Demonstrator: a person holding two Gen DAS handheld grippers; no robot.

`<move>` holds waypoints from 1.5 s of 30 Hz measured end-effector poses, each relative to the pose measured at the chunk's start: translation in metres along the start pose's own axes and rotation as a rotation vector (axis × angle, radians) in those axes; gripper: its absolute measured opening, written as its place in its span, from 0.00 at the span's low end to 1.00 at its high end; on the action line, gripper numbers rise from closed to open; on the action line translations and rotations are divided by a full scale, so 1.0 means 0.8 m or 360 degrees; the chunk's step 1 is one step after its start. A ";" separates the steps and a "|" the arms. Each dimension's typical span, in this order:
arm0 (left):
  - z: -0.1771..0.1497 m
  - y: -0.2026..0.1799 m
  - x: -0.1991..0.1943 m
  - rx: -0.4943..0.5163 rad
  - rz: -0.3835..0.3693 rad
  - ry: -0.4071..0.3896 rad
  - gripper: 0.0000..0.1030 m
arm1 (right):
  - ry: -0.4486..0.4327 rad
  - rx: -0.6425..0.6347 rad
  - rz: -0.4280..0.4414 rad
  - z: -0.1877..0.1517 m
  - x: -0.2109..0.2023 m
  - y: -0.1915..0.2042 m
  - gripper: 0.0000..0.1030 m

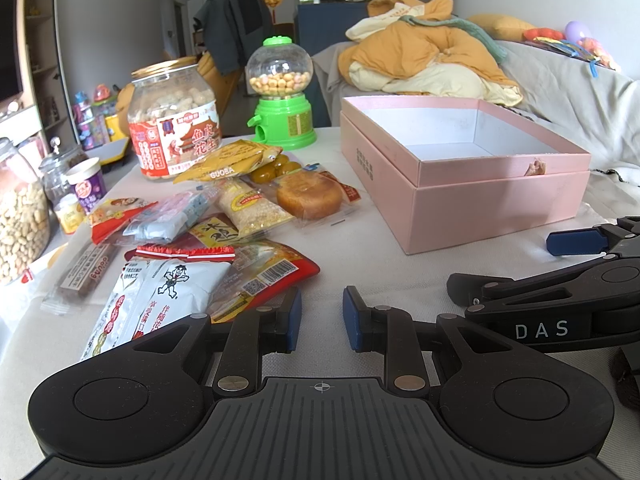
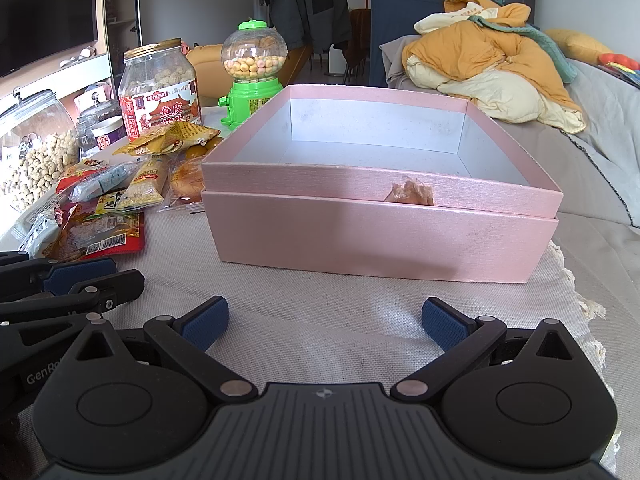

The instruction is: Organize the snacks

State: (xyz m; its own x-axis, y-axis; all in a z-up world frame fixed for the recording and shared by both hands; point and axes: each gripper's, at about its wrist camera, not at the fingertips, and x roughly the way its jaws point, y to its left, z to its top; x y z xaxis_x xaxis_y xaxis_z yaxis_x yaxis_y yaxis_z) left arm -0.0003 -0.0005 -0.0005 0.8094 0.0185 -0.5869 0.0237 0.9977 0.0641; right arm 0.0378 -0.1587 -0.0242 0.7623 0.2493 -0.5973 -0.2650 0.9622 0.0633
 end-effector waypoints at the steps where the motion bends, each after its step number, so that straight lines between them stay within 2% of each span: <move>1: 0.000 0.000 0.000 0.0000 0.0000 0.0000 0.26 | 0.0000 0.0000 0.0000 0.000 0.000 0.000 1.00; 11: 0.000 0.002 0.000 -0.0011 -0.0022 0.0003 0.26 | -0.0001 0.0002 0.0001 -0.001 0.001 0.000 1.00; 14: 0.002 0.015 -0.006 0.0048 -0.0128 0.0022 0.29 | 0.0014 -0.0014 0.0015 0.001 -0.003 0.003 1.00; 16: 0.006 0.033 -0.010 0.0043 -0.0218 0.0051 0.29 | 0.0106 -0.0053 0.0054 0.013 0.002 0.001 1.00; 18: 0.011 0.069 -0.019 -0.0054 -0.0279 0.0042 0.29 | 0.0230 -0.0095 0.0113 0.027 0.007 -0.005 1.00; 21: 0.018 0.116 -0.045 -0.0156 -0.0183 -0.0079 0.28 | 0.0303 -0.0135 0.0123 0.035 0.014 -0.002 1.00; 24: 0.022 0.155 -0.061 -0.0259 -0.0156 -0.0147 0.29 | 0.0356 -0.0138 0.0115 0.041 0.018 0.002 1.00; 27: 0.024 0.180 -0.057 -0.0321 -0.0084 -0.0120 0.29 | 0.0349 -0.0173 0.0175 0.049 0.026 0.002 1.00; 30: 0.018 0.200 -0.051 -0.0417 -0.0017 -0.0072 0.29 | 0.0309 -0.0023 0.0234 0.058 0.028 -0.007 1.00; 33: 0.004 0.224 -0.052 -0.0597 0.0013 -0.0009 0.29 | 0.0291 0.0082 0.0341 0.066 0.034 -0.011 1.00; 36: -0.012 0.247 -0.059 -0.0802 -0.0004 0.0034 0.29 | 0.0299 0.0048 0.0281 0.069 0.041 0.001 1.00; 38: -0.022 0.255 -0.068 -0.0865 -0.0023 0.0029 0.29 | 0.0300 -0.0018 0.0284 0.068 0.038 0.015 0.96; 42: -0.012 0.268 -0.072 -0.0790 0.0020 -0.0004 0.29 | 0.0261 -0.0180 0.0374 0.064 0.017 0.059 0.95; 45: 0.010 0.277 -0.056 -0.0691 -0.0014 -0.0021 0.29 | 0.0224 -0.0278 0.0435 0.067 0.003 0.101 0.95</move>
State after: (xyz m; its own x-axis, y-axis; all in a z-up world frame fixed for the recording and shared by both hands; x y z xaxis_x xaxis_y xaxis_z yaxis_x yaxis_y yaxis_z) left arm -0.0268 0.2193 0.0467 0.8180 0.0119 -0.5752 -0.2160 0.9329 -0.2880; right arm 0.0502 -0.0746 0.0223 0.5635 0.4658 -0.6823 -0.5546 0.8254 0.1055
